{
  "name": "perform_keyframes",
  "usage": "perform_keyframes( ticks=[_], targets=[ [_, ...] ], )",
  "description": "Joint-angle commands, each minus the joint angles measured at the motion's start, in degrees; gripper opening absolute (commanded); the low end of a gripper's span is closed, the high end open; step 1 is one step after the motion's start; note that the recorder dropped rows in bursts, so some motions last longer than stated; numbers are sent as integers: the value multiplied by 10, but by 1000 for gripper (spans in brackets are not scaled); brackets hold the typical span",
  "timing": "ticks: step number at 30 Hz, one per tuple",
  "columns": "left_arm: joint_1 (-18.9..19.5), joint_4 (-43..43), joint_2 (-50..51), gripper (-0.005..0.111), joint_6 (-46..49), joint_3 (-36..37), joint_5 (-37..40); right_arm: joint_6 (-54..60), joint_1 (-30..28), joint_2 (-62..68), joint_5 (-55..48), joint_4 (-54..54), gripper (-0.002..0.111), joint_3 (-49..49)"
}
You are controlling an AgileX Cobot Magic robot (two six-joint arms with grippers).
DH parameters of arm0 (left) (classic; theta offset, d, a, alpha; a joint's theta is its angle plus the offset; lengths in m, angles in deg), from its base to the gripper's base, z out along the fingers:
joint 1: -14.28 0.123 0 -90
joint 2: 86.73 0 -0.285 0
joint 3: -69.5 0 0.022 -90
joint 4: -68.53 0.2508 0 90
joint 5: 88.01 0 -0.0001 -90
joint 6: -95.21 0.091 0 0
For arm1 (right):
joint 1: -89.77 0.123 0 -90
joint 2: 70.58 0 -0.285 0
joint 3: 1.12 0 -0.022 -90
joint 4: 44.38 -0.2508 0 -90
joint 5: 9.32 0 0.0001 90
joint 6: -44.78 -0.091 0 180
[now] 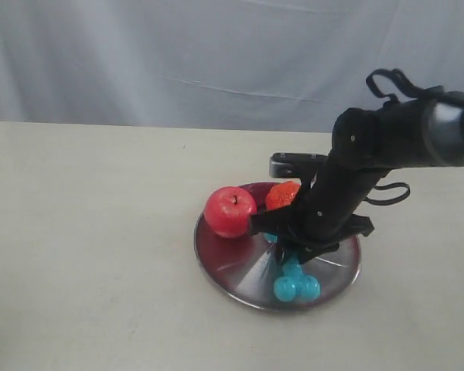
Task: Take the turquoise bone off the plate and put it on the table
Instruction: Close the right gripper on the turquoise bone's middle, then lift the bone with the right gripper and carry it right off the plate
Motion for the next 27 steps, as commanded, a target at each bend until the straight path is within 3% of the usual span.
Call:
perform_keyframes(
  ticks=[1,13,23,27],
  targets=[
    [-4,-1,-1,0,-2,1,-3,11,0,-83,-15,-3,0,-3],
    [-4,-1,-1,0,-2,1,-3,14,-1,-341,-65,58,0,-43],
    [-4,-1,-1,0,-2,1,-3,-54,-1,-371,-200,233,0,-165],
    [-4,-1,-1,0,-2,1,-3,-66,-45,-368,-200,255,0,-167]
  ],
)
